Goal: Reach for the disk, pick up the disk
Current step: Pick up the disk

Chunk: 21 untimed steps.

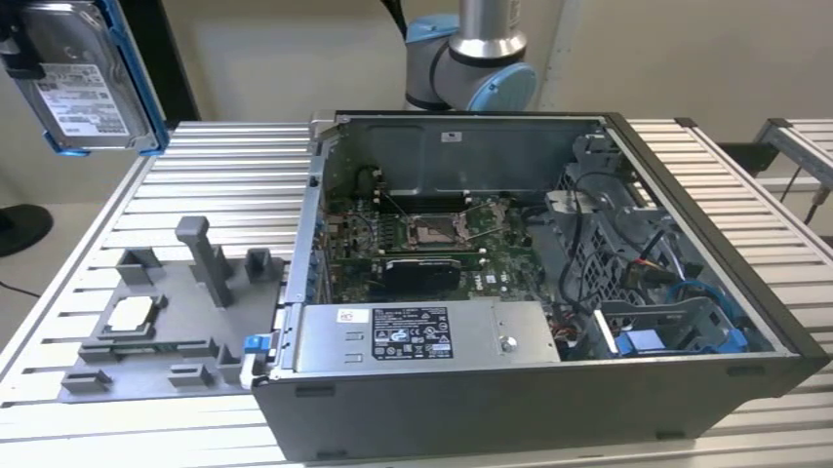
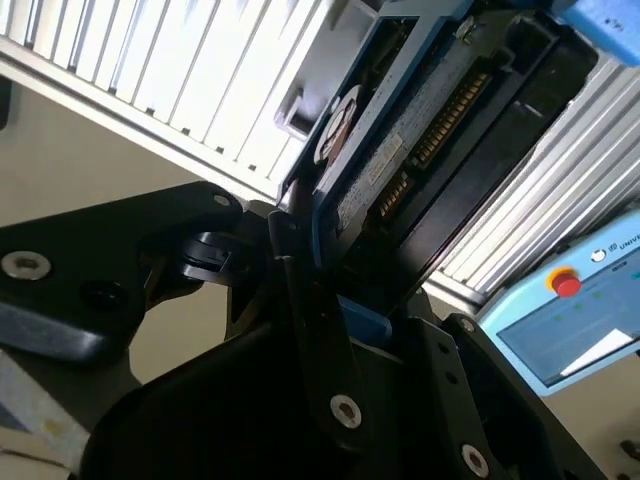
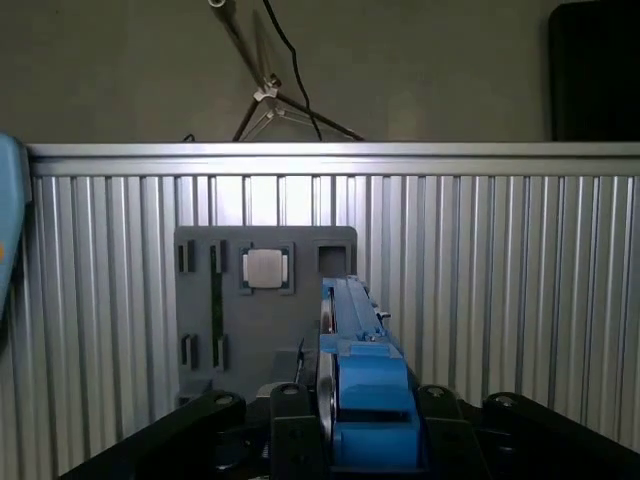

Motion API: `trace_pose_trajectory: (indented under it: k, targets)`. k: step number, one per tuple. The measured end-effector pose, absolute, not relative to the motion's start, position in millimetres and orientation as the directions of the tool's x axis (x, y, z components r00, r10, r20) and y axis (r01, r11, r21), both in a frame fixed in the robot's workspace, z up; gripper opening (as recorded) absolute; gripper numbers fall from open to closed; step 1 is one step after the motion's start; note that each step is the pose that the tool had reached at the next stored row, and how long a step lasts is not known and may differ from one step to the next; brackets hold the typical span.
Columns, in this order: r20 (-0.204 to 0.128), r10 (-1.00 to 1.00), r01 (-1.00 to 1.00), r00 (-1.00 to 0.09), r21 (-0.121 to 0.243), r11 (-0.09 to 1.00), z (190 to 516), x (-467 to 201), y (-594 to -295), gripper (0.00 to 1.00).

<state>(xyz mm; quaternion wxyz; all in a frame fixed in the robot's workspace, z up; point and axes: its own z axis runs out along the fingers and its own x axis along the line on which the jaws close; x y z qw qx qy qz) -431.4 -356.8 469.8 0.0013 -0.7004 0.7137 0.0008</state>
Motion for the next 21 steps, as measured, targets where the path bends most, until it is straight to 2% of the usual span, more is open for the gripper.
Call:
trace_pose_trajectory:
  k: [10, 21]
  targets:
    - [-0.003, -1.000, -1.000, -0.019, -0.001, 0.019, 486, -431, -357, 0.00]
    - [-0.004, -1.000, -1.000, -0.019, -0.001, 0.019, 487, -425, -357, 0.00]
